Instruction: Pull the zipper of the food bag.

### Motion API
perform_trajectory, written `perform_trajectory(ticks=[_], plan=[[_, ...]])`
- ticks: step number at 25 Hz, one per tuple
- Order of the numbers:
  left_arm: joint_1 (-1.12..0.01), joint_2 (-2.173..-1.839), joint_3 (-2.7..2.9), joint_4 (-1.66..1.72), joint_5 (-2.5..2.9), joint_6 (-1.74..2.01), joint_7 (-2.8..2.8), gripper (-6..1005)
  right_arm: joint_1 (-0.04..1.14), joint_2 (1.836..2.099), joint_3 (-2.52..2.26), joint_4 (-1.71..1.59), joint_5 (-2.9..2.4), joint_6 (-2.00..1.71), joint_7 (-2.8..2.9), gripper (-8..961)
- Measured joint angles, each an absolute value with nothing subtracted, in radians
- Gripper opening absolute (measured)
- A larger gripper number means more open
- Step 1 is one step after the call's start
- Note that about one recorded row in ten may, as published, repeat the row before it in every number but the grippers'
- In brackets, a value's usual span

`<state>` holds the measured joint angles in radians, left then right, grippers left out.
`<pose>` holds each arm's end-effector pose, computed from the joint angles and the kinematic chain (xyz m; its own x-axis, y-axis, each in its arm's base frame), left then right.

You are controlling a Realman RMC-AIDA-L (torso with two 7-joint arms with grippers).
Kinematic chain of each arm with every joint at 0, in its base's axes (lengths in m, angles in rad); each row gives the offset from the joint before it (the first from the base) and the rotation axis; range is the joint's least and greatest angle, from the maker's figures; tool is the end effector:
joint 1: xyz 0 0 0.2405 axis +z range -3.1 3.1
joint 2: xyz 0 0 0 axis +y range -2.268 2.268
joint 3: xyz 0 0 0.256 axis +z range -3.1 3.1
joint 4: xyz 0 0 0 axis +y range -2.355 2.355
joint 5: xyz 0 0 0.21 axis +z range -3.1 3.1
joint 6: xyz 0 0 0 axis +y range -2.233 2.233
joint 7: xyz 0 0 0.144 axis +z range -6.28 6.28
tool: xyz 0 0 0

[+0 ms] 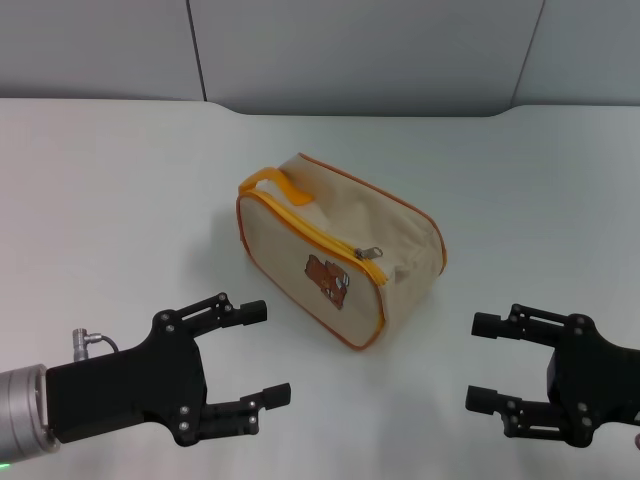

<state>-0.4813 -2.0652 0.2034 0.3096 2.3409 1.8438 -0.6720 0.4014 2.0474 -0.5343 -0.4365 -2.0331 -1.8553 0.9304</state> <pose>-0.2836 0.2491 -0.0243 0.7460 -0.0015 0.6659 0.1747 -0.9645 -0.1979 0.2908 0.2478 -0.0033 0.7353 -0.1451 -0.6620 -0.2806 -0.9544 -0.1024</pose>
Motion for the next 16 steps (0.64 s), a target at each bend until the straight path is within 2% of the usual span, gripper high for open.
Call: perform_trajectory(ticks=[16], plan=[[-0.481, -2.069, 0.196, 0.305, 2.333, 1.856, -0.674, 829, 0.408, 2.051, -0.525, -0.439, -2.028, -1.856, 0.940, 759]])
